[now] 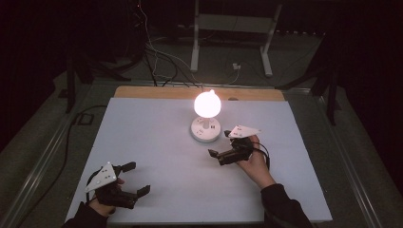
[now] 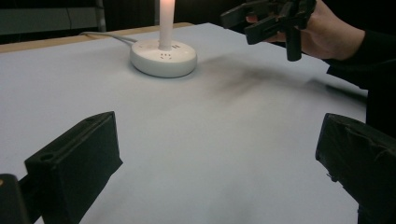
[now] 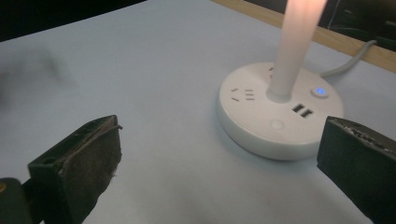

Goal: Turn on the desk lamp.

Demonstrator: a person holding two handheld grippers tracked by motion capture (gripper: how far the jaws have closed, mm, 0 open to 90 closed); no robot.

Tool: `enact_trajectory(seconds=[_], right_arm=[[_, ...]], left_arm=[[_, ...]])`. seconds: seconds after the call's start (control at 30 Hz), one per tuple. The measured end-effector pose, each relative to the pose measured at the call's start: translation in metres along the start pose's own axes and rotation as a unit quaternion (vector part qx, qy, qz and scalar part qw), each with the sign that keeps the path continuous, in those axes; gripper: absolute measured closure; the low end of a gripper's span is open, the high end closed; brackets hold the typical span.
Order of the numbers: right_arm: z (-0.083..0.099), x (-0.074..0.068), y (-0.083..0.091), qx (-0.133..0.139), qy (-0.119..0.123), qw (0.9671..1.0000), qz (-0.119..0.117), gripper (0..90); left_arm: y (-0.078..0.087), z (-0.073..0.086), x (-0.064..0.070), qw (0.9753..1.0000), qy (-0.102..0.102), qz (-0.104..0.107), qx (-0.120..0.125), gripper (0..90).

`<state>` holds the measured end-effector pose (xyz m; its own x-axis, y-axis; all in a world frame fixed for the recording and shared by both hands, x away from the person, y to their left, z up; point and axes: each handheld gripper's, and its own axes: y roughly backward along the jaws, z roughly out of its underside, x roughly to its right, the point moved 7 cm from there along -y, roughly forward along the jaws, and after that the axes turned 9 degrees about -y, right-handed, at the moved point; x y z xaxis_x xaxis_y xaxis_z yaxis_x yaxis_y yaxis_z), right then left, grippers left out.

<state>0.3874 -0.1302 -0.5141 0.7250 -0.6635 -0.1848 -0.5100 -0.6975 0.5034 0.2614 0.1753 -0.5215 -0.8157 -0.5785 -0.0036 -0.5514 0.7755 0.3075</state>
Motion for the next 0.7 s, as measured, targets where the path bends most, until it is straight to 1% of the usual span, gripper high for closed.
enact_trajectory(seconds=[0.17, 0.3, 0.4, 0.43, 0.5, 0.63, 0.7], right_arm=[[0.007, 0.005, 0.013, -0.001, 0.001, 1.0000, 0.010, 0.0], [0.017, 0.010, 0.024, -0.009, -0.005, 0.9998, 0.016, 0.0], [0.024, 0.012, 0.033, -0.011, -0.014, 0.9997, 0.015, 0.0], [0.026, 0.013, 0.036, -0.015, -0.016, 0.9996, 0.018, 0.0], [0.030, 0.014, 0.042, -0.014, -0.011, 0.9996, 0.022, 0.0], [0.039, 0.016, 0.054, -0.019, -0.016, 0.9993, 0.028, 0.0], [0.042, 0.017, 0.061, -0.017, -0.015, 0.9992, 0.032, 0.0]], left_arm=[[0.000, 0.000, 0.000, 1.0000, 0.001, 0.000, 0.000, 0.4], [0.000, 0.000, 0.000, 1.0000, 0.001, 0.000, 0.000, 0.4], [0.000, 0.000, 0.000, 1.0000, 0.000, 0.001, -0.001, 0.4], [0.000, 0.000, 0.000, 1.0000, -0.001, 0.001, -0.001, 0.4], [0.000, 0.000, 0.000, 1.0000, 0.001, 0.002, 0.000, 0.4], [0.000, 0.000, 0.001, 1.0000, -0.001, 0.003, -0.001, 0.4], [0.000, -0.001, 0.001, 1.0000, 0.000, 0.003, 0.000, 0.4]])
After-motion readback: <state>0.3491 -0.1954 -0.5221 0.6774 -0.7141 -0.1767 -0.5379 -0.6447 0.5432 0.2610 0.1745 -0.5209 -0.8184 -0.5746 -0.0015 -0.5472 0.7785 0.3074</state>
